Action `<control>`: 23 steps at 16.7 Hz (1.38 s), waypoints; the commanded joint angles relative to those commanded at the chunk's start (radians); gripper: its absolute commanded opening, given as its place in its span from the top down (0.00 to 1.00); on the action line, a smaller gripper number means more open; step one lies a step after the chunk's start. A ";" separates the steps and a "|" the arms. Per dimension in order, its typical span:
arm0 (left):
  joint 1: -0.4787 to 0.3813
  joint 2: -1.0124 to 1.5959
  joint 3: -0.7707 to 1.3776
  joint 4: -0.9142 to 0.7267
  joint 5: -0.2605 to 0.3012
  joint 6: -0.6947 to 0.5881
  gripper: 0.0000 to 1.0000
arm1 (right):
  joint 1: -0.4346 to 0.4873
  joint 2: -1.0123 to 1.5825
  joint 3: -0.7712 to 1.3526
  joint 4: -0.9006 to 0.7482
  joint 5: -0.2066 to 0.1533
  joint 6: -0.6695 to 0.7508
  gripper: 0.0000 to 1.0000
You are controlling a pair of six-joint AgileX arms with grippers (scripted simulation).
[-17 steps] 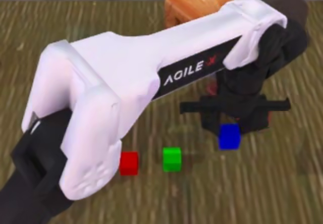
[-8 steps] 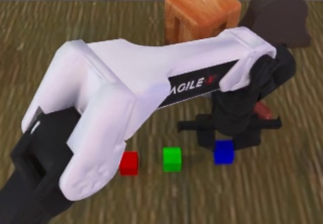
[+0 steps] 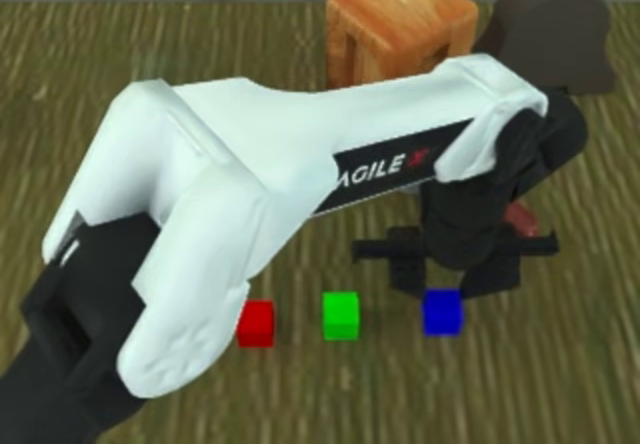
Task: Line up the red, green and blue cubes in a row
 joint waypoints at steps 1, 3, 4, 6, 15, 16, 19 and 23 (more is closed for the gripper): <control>0.000 0.000 0.000 0.000 0.000 0.000 0.32 | 0.000 0.000 0.000 0.000 0.000 0.000 0.00; 0.000 0.000 0.000 0.000 0.000 0.000 0.17 | 0.000 0.000 0.000 0.000 0.000 0.000 0.00; 0.000 0.000 0.000 0.000 0.000 0.000 0.10 | 0.000 0.000 0.000 0.000 0.000 0.000 0.00; 0.000 0.000 0.000 0.000 0.000 0.000 0.00 | 0.000 0.000 0.000 0.000 0.000 0.000 0.00; 0.004 0.000 0.004 -0.004 0.000 -0.001 0.00 | 0.000 0.000 0.000 0.000 0.000 0.000 0.00; 0.004 0.001 0.018 -0.018 -0.001 -0.002 0.00 | 0.000 0.000 0.000 0.000 0.000 0.000 0.00; 0.007 -0.003 0.108 -0.115 -0.001 -0.002 0.00 | 0.000 0.000 0.000 0.000 0.000 0.000 0.00; 0.016 -0.015 0.233 -0.251 -0.001 -0.005 0.00 | 0.000 0.000 0.000 0.000 0.000 0.000 0.00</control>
